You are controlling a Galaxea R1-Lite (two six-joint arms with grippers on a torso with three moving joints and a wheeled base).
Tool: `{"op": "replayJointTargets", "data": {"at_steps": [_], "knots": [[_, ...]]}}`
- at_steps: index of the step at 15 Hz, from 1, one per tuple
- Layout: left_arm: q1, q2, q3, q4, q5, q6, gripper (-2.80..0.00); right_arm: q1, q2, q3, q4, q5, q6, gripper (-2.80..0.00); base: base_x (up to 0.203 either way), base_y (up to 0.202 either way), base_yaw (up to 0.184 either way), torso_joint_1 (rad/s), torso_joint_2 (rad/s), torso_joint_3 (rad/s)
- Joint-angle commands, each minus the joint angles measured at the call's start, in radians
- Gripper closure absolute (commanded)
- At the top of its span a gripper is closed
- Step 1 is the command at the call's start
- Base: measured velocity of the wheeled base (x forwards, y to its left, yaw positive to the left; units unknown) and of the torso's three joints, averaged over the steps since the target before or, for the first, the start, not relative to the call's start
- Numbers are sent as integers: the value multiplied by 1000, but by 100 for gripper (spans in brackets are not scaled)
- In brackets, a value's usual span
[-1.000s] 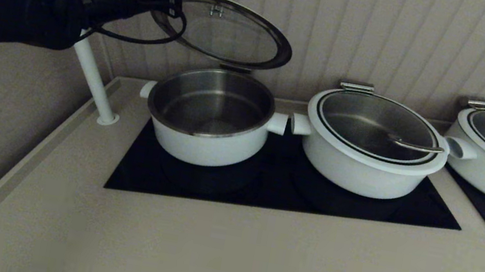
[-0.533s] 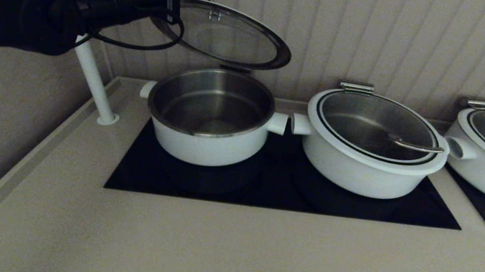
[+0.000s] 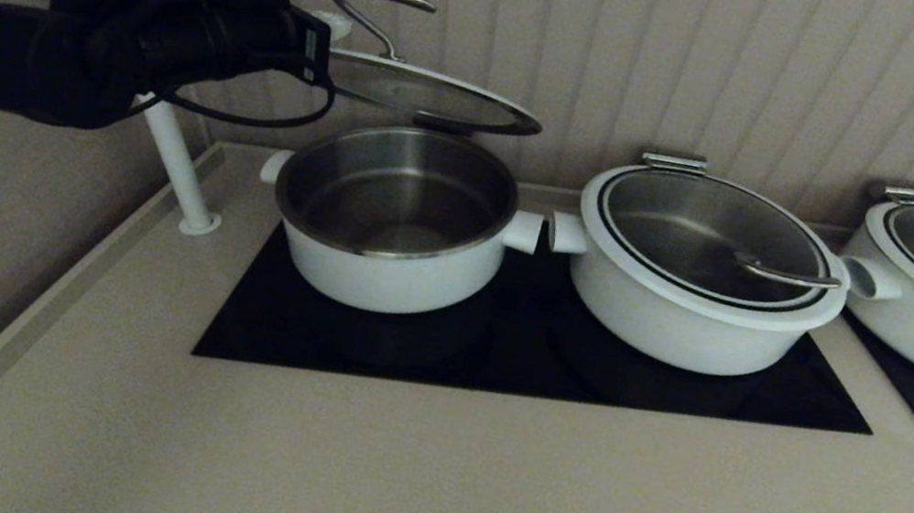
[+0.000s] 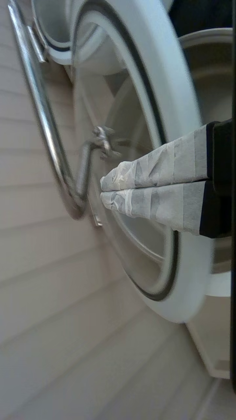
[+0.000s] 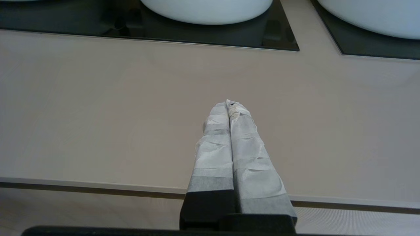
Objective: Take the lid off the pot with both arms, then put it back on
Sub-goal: Close the pot lid
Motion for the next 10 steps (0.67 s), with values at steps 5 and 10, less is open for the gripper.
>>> {"op": "replayJointTargets", "data": {"at_steps": [5, 10], "knots": [[27, -63, 90, -5, -3, 1, 0, 0, 2, 0, 0, 1, -1, 0, 0, 0, 0, 0, 0, 0], [34, -73, 166, -103, -3, 0, 0, 0, 2, 0, 0, 1, -1, 0, 0, 0, 0, 0, 0, 0]]}}
